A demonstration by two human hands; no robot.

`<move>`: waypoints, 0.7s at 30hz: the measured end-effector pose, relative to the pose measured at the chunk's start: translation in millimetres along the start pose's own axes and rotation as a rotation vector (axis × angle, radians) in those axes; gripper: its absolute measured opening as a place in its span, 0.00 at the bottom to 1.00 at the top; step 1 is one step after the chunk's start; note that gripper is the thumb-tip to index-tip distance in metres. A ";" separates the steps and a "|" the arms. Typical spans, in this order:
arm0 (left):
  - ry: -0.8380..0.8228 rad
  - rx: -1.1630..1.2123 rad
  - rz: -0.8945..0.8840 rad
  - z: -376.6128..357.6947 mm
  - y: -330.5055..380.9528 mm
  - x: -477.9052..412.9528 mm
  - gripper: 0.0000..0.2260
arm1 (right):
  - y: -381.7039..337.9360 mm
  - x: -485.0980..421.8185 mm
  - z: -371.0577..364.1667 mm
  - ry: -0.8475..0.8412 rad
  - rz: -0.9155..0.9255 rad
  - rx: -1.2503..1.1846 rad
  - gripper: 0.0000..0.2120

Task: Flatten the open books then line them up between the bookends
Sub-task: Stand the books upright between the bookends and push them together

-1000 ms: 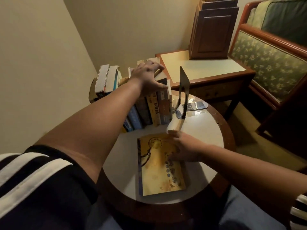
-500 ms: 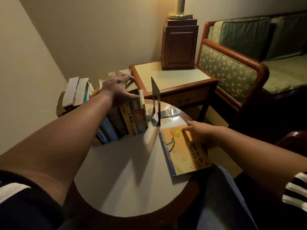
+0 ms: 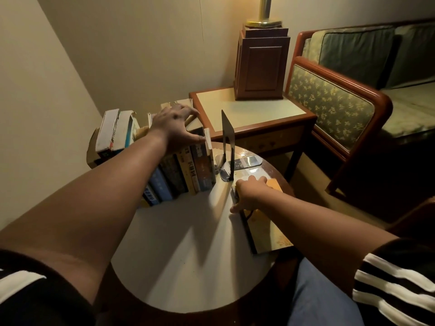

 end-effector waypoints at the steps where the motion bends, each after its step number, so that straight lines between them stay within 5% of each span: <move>1: 0.000 0.000 0.000 -0.1 0.4 0.0 0.33 | 1.6 -3.6 -1.9 -0.004 -0.005 -0.004 0.42; 8: -0.001 0.012 0.004 0.6 0.0 0.0 0.34 | 9.2 32.7 21.0 0.046 0.005 -0.223 0.35; 21: -0.008 0.016 0.017 2.8 2.3 1.8 0.33 | 48.6 83.0 82.1 0.630 0.200 -0.535 0.18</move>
Point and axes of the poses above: each hand's wrist, its own x-axis away from the middle knuckle, its own z-axis out of the back of the hand, y = z × x, the point moved 2 cm from there along -x, towards the middle knuckle, and after that the axes turned 7 degrees about y, right-handed, at the moved point
